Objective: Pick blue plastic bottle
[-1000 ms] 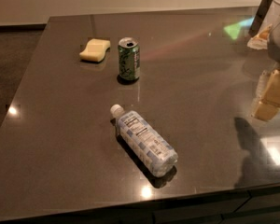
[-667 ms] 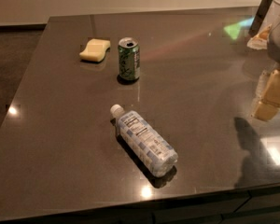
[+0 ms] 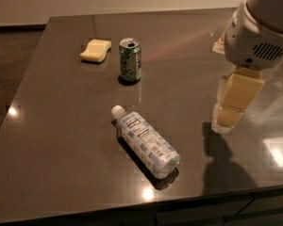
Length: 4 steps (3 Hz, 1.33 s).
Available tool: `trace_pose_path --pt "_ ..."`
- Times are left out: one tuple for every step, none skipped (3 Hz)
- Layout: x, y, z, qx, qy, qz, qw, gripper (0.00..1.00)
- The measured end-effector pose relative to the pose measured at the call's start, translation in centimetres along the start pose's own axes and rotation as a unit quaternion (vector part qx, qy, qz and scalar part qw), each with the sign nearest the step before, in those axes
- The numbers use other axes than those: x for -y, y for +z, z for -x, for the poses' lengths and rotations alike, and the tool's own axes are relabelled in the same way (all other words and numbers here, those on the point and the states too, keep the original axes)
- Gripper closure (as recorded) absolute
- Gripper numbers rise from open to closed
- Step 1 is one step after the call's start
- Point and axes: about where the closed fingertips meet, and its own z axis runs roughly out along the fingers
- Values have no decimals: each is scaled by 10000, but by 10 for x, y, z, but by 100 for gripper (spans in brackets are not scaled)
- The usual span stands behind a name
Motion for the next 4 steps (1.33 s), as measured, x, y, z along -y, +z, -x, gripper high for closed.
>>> trace_pose_path --pt "-20 13 41 -150 57 31 9999 0" --pt "-38 41 70 -342 289 101 9989 0" --pt "-48 73 85 -591 625 192 9961 0" --pt "-50 103 94 -815 956 347 9915 0"
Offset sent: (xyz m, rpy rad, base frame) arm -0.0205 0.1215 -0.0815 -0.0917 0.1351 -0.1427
